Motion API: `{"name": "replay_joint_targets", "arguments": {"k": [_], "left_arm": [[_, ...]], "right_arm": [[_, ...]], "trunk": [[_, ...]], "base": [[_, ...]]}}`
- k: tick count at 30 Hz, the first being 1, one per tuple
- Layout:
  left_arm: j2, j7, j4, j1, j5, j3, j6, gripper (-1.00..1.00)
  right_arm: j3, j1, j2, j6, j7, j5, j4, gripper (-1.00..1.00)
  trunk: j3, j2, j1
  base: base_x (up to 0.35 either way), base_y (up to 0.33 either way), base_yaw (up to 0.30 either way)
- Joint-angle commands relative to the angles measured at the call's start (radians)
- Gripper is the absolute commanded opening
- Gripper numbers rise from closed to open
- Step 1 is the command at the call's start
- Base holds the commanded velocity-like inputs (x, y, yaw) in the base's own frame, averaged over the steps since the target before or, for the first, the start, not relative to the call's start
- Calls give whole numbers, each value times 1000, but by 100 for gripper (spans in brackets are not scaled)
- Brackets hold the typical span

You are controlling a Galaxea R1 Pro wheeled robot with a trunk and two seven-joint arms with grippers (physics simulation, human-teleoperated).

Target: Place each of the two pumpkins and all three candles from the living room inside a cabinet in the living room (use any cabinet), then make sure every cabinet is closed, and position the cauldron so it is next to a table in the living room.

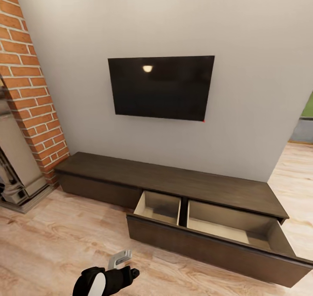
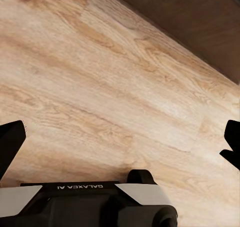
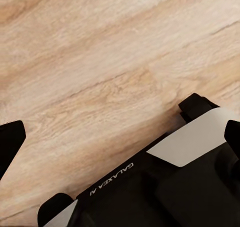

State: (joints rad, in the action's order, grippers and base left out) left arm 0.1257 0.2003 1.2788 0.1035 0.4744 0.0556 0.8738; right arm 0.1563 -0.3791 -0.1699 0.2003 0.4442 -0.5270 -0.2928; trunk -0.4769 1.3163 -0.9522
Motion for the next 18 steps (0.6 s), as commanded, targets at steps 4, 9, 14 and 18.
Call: {"name": "replay_joint_targets", "arguments": {"k": [4, 9, 14, 18], "left_arm": [[0, 10, 1, 1, 10, 1, 2, 100], [0, 10, 1, 1, 10, 1, 2, 100], [0, 10, 1, 1, 10, 1, 2, 100], [0, 10, 1, 1, 10, 1, 2, 100]], "right_arm": [[2, 0, 0, 5, 5, -4, -3, 100], [2, 0, 0, 5, 5, -4, -3, 100], [2, 0, 0, 4, 5, -4, -3, 100], [2, 0, -1, 2, 6, -4, -3, 100]], "trunk": [[-1, 1, 0], [-1, 1, 0], [-1, 1, 0], [-1, 1, 0]], "base": [[-1, 0, 300], [0, 0, 300], [0, 0, 300], [0, 0, 300]]}}
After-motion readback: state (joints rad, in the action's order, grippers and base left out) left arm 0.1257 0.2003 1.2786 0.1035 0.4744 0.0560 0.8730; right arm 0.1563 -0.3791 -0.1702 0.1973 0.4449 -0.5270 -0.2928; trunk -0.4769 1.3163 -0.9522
